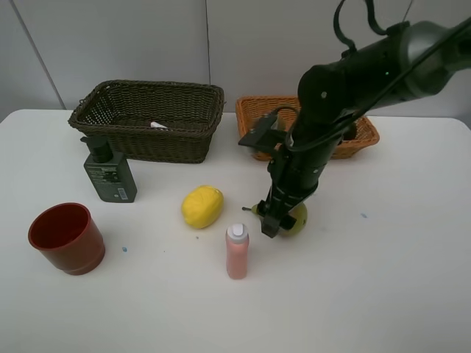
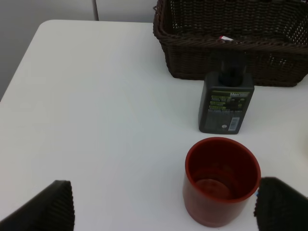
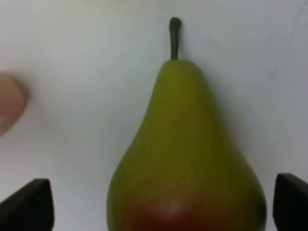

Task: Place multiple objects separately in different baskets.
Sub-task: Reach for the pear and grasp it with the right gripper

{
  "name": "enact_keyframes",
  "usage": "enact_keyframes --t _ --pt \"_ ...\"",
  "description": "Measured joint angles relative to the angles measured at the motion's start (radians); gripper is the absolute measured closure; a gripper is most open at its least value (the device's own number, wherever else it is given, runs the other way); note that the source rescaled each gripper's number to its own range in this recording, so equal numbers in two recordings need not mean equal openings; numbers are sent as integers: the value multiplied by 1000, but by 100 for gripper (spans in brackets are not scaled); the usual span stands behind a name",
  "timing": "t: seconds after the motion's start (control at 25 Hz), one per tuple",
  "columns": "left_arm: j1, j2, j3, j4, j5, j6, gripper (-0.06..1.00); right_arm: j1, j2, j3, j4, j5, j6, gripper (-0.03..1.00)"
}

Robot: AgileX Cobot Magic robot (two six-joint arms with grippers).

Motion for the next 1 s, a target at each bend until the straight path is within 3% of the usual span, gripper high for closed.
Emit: enact_keyframes --t 1.0 --pt "0 0 0 0 0 0 -3 -38 58 1 8 -52 0 -3"
